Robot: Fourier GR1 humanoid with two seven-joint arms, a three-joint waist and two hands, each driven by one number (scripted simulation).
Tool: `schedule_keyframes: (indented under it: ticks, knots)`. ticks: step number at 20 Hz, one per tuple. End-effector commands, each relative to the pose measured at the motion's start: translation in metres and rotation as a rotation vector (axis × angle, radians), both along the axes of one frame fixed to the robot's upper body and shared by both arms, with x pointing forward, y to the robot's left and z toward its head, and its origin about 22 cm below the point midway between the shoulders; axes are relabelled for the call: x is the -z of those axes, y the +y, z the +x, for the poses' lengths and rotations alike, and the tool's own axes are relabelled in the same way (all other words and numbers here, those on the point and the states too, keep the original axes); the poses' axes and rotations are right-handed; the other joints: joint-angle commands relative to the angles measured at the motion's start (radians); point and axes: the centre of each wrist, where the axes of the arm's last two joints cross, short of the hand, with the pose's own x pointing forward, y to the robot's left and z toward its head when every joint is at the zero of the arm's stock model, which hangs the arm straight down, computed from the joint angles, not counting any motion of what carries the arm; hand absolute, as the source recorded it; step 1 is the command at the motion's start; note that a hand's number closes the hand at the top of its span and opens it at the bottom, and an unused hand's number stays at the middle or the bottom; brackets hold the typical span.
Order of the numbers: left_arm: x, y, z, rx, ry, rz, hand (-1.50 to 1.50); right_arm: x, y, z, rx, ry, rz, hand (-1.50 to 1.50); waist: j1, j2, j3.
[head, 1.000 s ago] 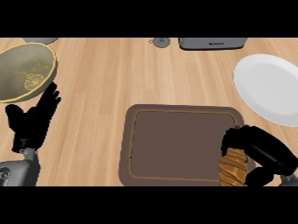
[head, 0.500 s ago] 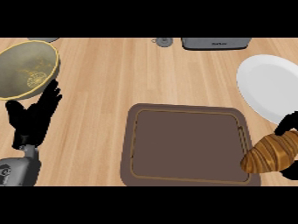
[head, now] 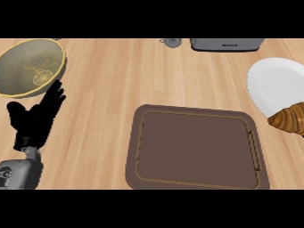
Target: Pick the croissant from the tray and place it in the plate
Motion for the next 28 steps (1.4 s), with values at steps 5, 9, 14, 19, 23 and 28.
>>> schedule_keyframes:
  ticks: [5,9,14,19,23,28]
  knots:
    - [-0.005,-0.021,0.012,0.019,0.000,0.002,0.00,0.004,-0.049,0.044,0.089,0.038,-0.004,1.50,0.010,0.004,0.001]
    - [-0.017,-0.014,0.021,0.032,-0.022,0.026,0.00,0.026,-0.054,0.050,0.094,0.097,-0.125,1.50,0.030,0.011,0.003]
    - [0.000,-0.027,0.017,0.035,-0.033,0.002,0.00,0.032,-0.062,0.053,0.080,0.335,-0.021,1.50,0.047,0.020,0.004]
    - [0.016,-0.029,0.002,0.067,-0.016,-0.013,0.00,0.023,-0.073,0.055,-0.037,0.289,-0.050,-1.50,0.056,0.021,0.005]
    - [0.002,-0.009,0.013,0.032,-0.021,-0.014,0.00,0.027,-0.071,0.056,-0.111,0.122,0.031,-1.50,0.037,0.016,0.005]
    - [0.015,-0.007,0.000,0.018,0.007,0.006,0.00,0.006,-0.077,0.060,-0.298,-0.001,0.299,-1.50,0.015,0.003,0.003]
